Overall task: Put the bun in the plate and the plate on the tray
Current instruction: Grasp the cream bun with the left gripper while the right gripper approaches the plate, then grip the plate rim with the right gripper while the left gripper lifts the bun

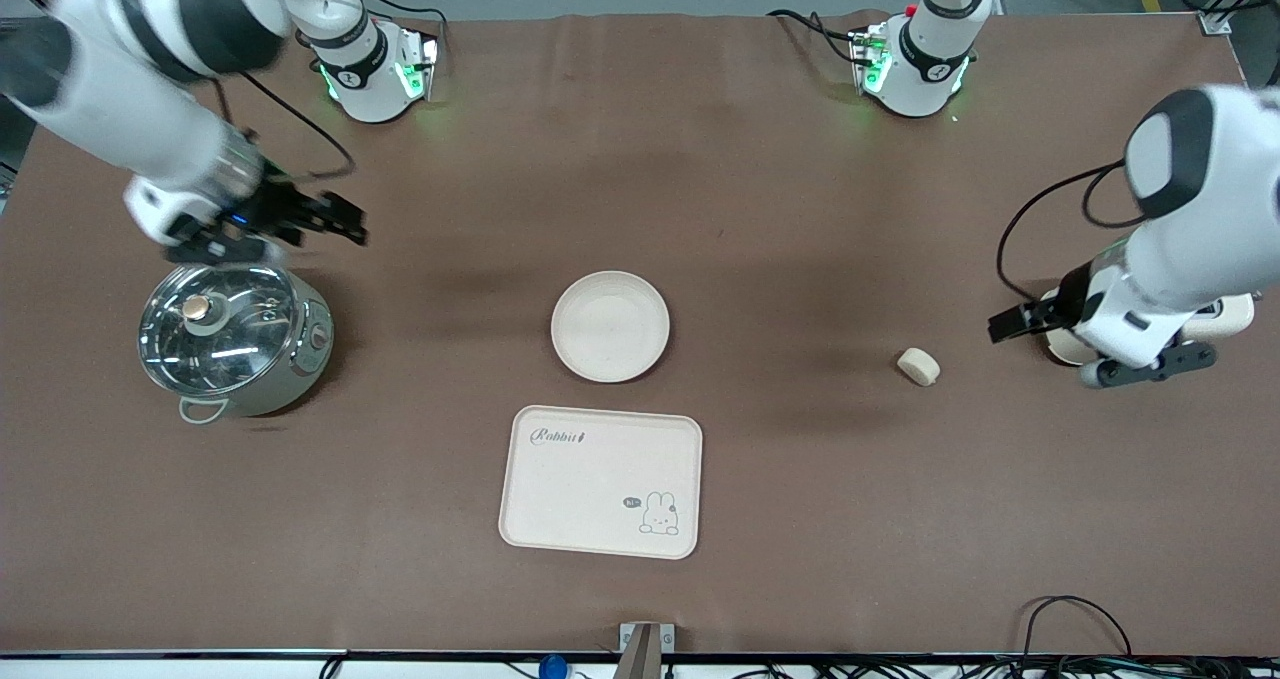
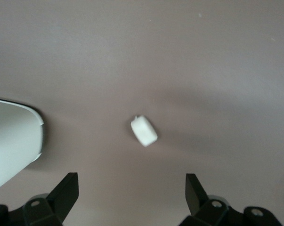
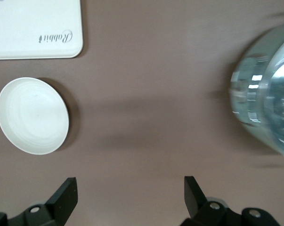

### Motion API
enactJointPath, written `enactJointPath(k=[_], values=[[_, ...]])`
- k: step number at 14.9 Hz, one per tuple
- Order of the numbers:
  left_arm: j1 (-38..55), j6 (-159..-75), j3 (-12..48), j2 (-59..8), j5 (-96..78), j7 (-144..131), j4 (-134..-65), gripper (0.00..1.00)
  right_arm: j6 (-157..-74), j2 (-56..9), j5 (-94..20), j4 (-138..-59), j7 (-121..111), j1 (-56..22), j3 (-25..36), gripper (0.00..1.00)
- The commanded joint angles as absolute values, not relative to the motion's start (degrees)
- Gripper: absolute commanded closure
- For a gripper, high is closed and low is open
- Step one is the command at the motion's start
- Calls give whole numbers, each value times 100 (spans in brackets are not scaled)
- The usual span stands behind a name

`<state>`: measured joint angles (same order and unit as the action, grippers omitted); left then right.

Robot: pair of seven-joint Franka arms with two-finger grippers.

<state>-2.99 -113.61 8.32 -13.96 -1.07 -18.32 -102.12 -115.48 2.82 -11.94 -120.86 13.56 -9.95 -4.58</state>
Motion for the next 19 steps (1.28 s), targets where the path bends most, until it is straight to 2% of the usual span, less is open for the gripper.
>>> enactJointPath(k=[1, 9, 13, 15, 19], values=[[-308, -12153, 826, -1721, -141, -2327, -10625, 0, -12293, -490, -1563, -11997, 1617, -1466, -396, 0], [-308, -13429, 835, -2856, -149, -3032, -10889, 0, -14271, -1871, -2574, -12015, 1617, -2363, -404, 0], [-255, -13518, 888, -3146, -176, -3357, -10969, 3, -14809, -2399, -2610, -11936, 1617, -2574, -404, 1], [-229, -13509, 888, -3216, -167, -3349, -11083, 14, -14845, -2469, -2645, -11822, 1617, -2715, -404, 6], [-220, -13447, 905, -3190, -167, -3349, -11215, 60, -14880, -2847, -2681, -11497, 1617, -2952, -404, 19]])
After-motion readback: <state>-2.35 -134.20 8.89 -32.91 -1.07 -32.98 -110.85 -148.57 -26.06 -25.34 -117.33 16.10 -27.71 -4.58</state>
